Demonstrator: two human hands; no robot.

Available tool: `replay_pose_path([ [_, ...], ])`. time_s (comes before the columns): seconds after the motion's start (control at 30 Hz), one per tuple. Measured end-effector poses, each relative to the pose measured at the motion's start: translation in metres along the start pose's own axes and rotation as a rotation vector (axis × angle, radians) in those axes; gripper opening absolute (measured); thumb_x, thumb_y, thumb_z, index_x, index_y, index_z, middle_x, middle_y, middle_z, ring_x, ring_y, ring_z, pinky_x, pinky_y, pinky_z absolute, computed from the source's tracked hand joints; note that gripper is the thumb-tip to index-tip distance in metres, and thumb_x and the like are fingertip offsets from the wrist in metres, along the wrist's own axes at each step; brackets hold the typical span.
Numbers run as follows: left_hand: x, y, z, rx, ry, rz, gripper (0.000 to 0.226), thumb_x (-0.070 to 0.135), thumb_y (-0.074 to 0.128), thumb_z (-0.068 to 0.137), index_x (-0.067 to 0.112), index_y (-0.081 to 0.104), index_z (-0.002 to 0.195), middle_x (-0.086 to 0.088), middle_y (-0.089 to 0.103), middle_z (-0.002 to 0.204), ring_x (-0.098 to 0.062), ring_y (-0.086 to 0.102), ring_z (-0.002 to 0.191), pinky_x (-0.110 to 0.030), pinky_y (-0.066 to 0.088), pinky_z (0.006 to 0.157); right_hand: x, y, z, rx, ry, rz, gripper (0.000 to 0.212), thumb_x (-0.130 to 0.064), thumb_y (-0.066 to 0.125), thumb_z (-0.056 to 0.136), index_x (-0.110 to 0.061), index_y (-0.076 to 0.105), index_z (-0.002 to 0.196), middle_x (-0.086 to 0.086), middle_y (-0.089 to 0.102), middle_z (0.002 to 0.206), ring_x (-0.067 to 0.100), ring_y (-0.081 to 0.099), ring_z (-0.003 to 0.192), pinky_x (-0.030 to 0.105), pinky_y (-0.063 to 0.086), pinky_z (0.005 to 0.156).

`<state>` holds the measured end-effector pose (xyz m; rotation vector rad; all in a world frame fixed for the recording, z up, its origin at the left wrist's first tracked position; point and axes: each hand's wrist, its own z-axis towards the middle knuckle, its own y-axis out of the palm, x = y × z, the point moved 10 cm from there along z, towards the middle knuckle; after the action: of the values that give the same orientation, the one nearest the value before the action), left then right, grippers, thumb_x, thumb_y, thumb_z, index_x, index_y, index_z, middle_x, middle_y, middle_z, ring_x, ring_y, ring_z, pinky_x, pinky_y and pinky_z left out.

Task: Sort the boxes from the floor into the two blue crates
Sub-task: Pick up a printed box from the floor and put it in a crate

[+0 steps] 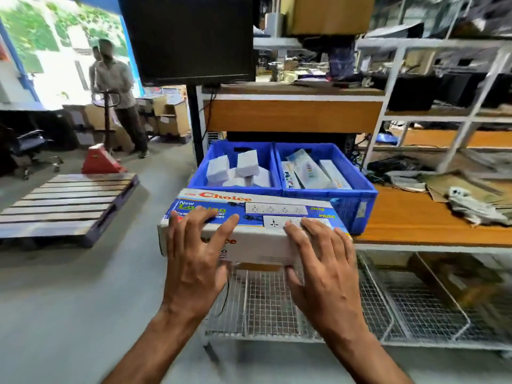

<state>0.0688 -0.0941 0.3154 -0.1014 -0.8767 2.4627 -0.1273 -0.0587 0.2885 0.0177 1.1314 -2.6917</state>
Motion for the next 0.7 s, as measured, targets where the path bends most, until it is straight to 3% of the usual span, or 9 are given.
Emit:
replay_pose_path([
  [0.1,-0.003,0.061,0.05,-0.009,0.027,-0.087,0.09,-0.009,0.079,0.049,0.018,0.067,0.134,-0.019,0.056,0.129,-0.041,0.049,0.13,-0.067,0.024,0.118,0.04,0.027,0.031,0.022,0.108,-0.067,0.084,-0.031,0.082,0.071,-0.026,0.049,0.149,0.005,0.051,0.144,0.031,0.049,0.131,0.047,0.034,0.114],
  [0.23,0.002,0.127,0.119,-0.044,0.145,-0.121,0.083,-0.001,0.083,0.051,0.018,0.069,0.131,-0.016,0.059,0.126,-0.04,0.053,0.128,-0.058,0.013,0.126,0.086,0.045,0.074,0.089,0.227,-0.127,0.079,-0.028,0.086,0.067,-0.022,0.058,0.141,0.006,0.057,0.135,0.032,0.056,0.121,0.047,0.041,0.104],
  [0.43,0.013,0.219,0.222,-0.082,0.276,-0.205,0.074,0.002,0.085,0.055,0.014,0.07,0.127,-0.017,0.061,0.124,-0.04,0.057,0.12,-0.068,0.028,0.115,0.155,0.069,0.143,0.111,0.313,-0.213,0.073,-0.035,0.085,0.069,-0.02,0.061,0.136,0.009,0.06,0.135,0.033,0.057,0.121,0.046,0.041,0.1],
  [0.57,0.022,0.288,0.279,-0.13,0.319,-0.237,0.07,-0.006,0.082,0.053,0.006,0.07,0.121,-0.02,0.061,0.12,-0.041,0.06,0.114,-0.07,0.033,0.11,0.199,0.1,0.194,0.051,0.312,-0.329,0.068,-0.041,0.085,0.063,-0.019,0.064,0.124,0.006,0.064,0.124,0.033,0.06,0.108,0.044,0.041,0.085],
  [0.7,0.035,0.368,0.315,-0.263,0.337,-0.235,0.062,-0.008,0.082,0.058,0.002,0.064,0.116,-0.021,0.057,0.12,-0.04,0.055,0.11,-0.056,0.049,0.101,0.24,0.139,0.228,-0.029,0.29,-0.353,0.059,-0.044,0.084,0.061,-0.02,0.061,0.11,0.004,0.061,0.109,0.032,0.053,0.097,0.045,0.039,0.076],
])
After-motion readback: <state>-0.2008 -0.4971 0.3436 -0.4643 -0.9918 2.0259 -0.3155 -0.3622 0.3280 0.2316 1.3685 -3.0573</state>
